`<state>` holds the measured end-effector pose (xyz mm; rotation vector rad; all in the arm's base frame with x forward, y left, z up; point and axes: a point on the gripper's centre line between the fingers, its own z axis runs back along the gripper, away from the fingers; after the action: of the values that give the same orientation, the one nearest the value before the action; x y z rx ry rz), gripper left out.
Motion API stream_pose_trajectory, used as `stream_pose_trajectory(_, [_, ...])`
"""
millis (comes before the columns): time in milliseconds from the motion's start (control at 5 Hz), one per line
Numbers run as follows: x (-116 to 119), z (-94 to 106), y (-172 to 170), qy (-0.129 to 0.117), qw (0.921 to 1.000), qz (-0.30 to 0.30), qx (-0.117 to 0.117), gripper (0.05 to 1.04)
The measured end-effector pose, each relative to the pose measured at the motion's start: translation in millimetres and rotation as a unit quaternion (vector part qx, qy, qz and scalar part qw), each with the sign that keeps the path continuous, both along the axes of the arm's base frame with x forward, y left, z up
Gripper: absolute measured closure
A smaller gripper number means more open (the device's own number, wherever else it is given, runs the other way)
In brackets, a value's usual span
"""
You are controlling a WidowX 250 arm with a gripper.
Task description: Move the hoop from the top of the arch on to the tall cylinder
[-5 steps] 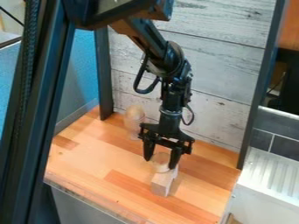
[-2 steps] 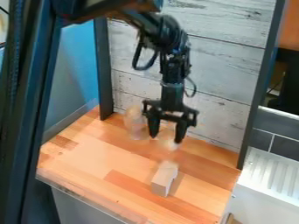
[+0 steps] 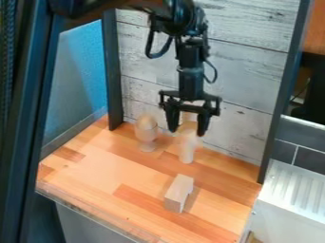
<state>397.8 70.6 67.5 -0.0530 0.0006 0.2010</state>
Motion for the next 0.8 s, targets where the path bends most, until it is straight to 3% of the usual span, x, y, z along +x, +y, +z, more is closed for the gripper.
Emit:
stream_pose_trajectory(200, [26,33.8,16,-0.043,0.9983,0.037,0.018,0.319])
stream_pose_trajectory(600, [46,33.5,27,-0.038,0.9952,0.079,0.042,0.319])
stream_pose_trajectory(800, [48,22.3,23,-0.024,0.9948,0.077,0.062,0.319])
